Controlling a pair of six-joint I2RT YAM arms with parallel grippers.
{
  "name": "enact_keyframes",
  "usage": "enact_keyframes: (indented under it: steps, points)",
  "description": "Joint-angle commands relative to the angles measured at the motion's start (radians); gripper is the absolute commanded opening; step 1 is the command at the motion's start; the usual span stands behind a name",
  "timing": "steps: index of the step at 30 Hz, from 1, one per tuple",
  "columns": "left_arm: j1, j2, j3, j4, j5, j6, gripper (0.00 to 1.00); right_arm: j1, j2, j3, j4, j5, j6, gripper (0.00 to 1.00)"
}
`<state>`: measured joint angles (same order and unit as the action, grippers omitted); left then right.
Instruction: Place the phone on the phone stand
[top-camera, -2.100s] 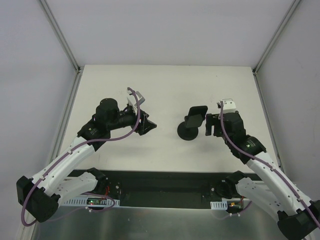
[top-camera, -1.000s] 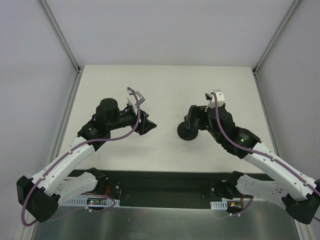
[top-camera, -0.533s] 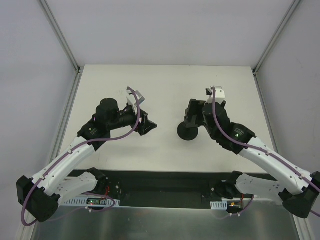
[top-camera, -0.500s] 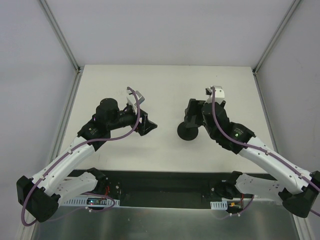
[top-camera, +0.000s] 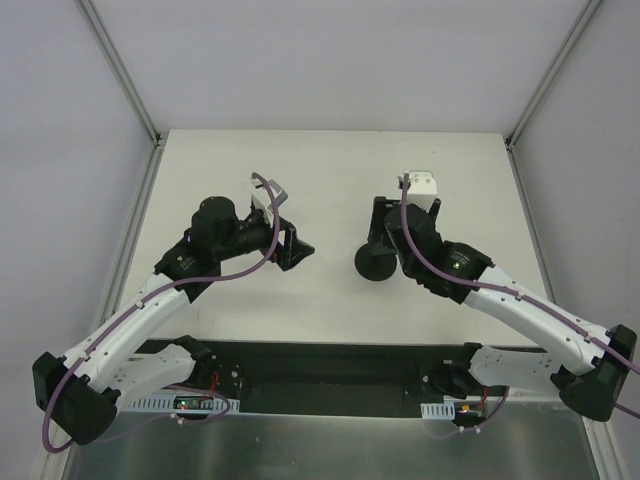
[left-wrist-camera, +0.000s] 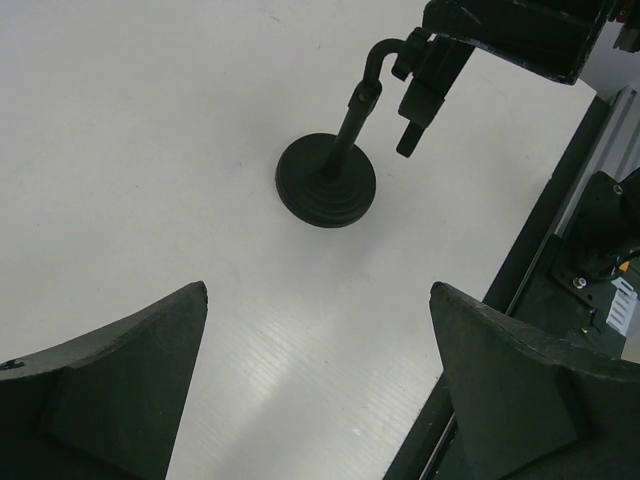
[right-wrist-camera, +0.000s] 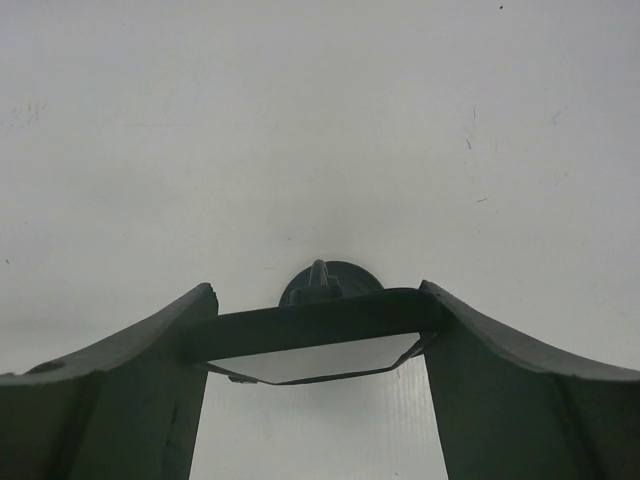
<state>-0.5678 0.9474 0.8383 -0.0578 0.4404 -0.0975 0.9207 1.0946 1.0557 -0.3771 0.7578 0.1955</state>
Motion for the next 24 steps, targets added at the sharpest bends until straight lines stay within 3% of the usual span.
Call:
enact_keyframes:
  steps: [1,2,3,4,10,14,18,24]
  points:
    - [0.008,-0.025,0.015,-0.005,-0.026,0.004,0.91,-0.008,0.001,-0.008,0.116,0.095,-0.152,0.33]
    - [0.008,-0.027,0.018,-0.005,-0.026,0.004,0.91,-0.017,-0.007,-0.016,0.144,0.091,-0.18,0.24]
    - [0.008,-0.03,0.018,-0.007,-0.026,0.004,0.91,-0.046,-0.009,-0.016,0.176,0.084,-0.23,0.02]
    - [0.008,-0.03,0.016,-0.007,-0.026,0.005,0.91,-0.069,-0.01,-0.016,0.193,0.074,-0.251,0.01]
    - [0.008,-0.038,0.021,-0.008,-0.019,0.004,0.91,-0.325,0.02,-0.039,0.444,-0.092,-0.488,0.01]
    - [0.008,-0.036,0.021,-0.008,-0.012,0.001,0.9,-0.57,0.106,-0.007,0.599,-0.256,-0.545,0.0]
    - [0.006,-0.032,0.021,-0.01,-0.012,0.004,0.9,-0.787,0.26,0.101,0.732,-0.483,-0.541,0.01]
    - [0.006,0.002,0.022,-0.016,-0.019,0.033,0.89,-0.962,0.574,0.416,0.753,-0.603,-0.584,0.0]
